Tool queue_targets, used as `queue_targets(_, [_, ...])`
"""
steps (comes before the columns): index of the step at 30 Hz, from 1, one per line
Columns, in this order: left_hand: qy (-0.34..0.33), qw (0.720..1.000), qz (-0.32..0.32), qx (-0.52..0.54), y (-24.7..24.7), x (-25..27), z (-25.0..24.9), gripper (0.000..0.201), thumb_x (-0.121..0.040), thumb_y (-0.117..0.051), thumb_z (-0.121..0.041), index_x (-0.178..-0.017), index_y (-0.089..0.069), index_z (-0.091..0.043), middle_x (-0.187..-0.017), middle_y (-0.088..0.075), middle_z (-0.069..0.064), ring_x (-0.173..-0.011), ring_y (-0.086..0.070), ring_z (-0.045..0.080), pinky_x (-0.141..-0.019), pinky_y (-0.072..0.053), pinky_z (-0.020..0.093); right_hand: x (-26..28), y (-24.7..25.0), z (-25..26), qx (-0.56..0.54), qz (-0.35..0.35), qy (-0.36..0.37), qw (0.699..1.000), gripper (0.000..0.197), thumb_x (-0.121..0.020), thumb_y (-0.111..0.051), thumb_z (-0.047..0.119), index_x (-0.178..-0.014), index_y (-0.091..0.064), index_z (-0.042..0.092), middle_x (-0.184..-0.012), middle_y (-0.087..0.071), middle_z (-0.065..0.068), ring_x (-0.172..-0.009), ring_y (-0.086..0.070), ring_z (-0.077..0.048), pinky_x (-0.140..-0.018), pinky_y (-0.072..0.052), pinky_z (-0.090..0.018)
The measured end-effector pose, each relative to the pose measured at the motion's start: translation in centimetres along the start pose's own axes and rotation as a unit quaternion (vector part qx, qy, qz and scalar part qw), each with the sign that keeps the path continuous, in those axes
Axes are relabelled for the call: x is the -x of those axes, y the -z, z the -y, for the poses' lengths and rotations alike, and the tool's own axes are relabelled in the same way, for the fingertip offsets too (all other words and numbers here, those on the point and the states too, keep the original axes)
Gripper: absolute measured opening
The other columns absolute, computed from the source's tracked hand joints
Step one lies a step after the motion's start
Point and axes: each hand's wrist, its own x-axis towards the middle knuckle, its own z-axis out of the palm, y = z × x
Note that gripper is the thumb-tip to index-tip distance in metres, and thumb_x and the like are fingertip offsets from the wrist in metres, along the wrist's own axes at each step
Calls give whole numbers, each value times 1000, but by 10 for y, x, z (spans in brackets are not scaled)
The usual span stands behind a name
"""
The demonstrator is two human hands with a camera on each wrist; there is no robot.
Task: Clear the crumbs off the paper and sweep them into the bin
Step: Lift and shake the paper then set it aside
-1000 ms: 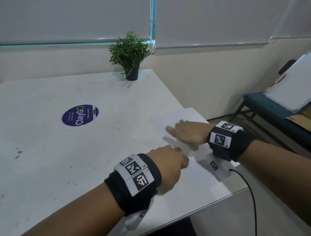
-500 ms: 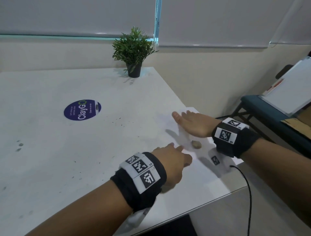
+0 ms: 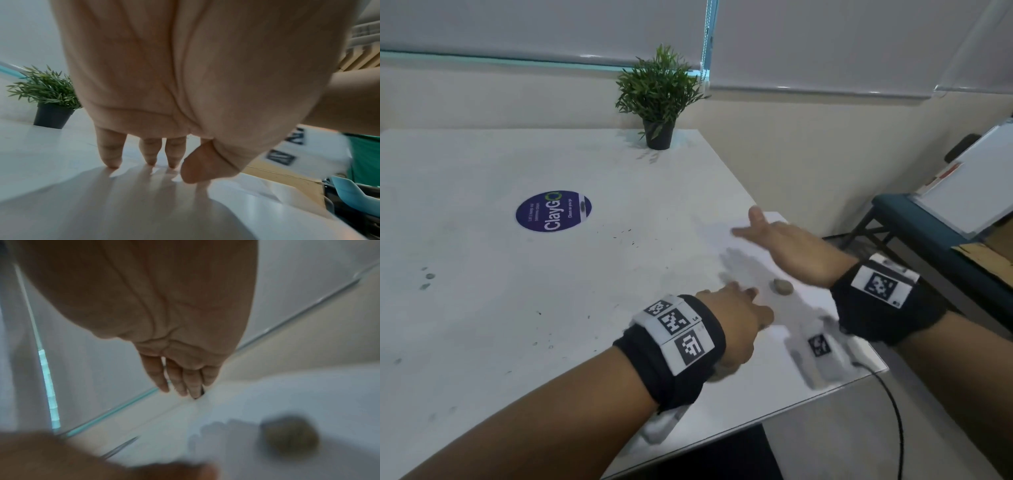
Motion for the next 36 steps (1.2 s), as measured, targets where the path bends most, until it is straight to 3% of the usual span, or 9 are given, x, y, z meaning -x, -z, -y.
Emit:
queue_targets(3, [6, 1000, -10, -14, -1, 3, -2, 55, -95, -52, -9, -144, -40, -28, -166, -13, 6, -152, -13, 31, -114, -32, 56, 4, -5, 2, 110, -4, -23, 994, 101, -89, 2, 79, -79, -65, 4, -86, -72, -12, -85, -65, -28, -81, -47, -35])
queue_targets(6, [19, 1000, 6, -16, 1, 3, -3, 72, -92, -55, -5, -154, -30, -31, -168, -6, 6, -154, -10, 30, -115, -31, 54, 11, -17, 4, 30, 56, -7, 998, 114, -81, 4, 87, -123, -69, 10, -128, -70, -6, -119, -63, -22, -101, -45, -32])
queue_targets(8, [10, 1000, 4, -16, 4, 4, -2, 70, -93, -52, -5, -154, -29, -30, -168, -7, 6, -154, -7, 28, -115, -30, 56, 8, -11, 3, -53, -18, -8, 998, 106, -82, 1, 88, -140, -60, 25, -138, -64, 5, -123, -63, -17, -98, -47, -29])
queue_targets(15, [4, 1000, -11, -9, -1, 3, 1, 66, -95, -51, -9, -154, -29, -31, -168, -7, 6, -155, -7, 28, -116, -28, 56, 5, -16, 2, -251, 23, -12, 968, 100, -73, -14, 94, -123, -70, 28, -126, -72, 0, -121, -65, -7, -113, -37, -33])
queue_targets(18, [4, 1000, -1, -6, -1, 6, 2, 66, -94, -50, -7, -153, -30, -30, -169, -1, 4, -156, -2, 25, -118, -25, 56, 3, -6, 2, -127, -61, -40, 989, 101, -78, -4, 93, -128, -67, 32, -130, -69, 0, -116, -64, -9, -105, -38, -32])
queue_targets(21, [13, 1000, 3, -25, -1, 3, -1, 79, -87, -60, -3, -154, -27, -30, -168, -5, 8, -155, -6, 29, -115, -29, 58, 10, -13, 3, -108, 18, -62, 992, 93, -80, -4, 89, -130, -64, 38, -122, -71, 3, -108, -67, -7, -87, -40, -26])
queue_targets(26, [11, 1000, 20, -21, 0, 1, -1, 80, -90, -57, -3, -156, -24, -31, -169, 1, 5, -156, 1, 27, -118, -26, 58, 11, -12, 7, -115, -97, -29, 988, 101, -79, -5, 92, -130, -64, 30, -124, -69, -1, -116, -66, -18, -107, -43, -42])
queue_targets(31, [7, 1000, 9, -18, 1, 3, -1, 77, -91, -57, -4, -157, -24, -29, -167, -6, 8, -155, -3, 29, -117, -27, 58, 10, -21, 7, -171, -64, -33, 983, 90, -76, -11, 95, -122, -66, 39, -118, -71, 1, -100, -73, -11, -90, -49, -33])
queue_targets(36, [2, 1000, -13, -4, -5, 7, 0, 69, -93, -53, -7, -154, -31, -30, -166, -11, 4, -154, -5, 28, -118, -25, 55, 9, -19, 7, -175, -60, -66, 980, 91, -78, -13, 94, -125, -65, 36, -128, -68, -2, -110, -69, -21, -102, -48, -48])
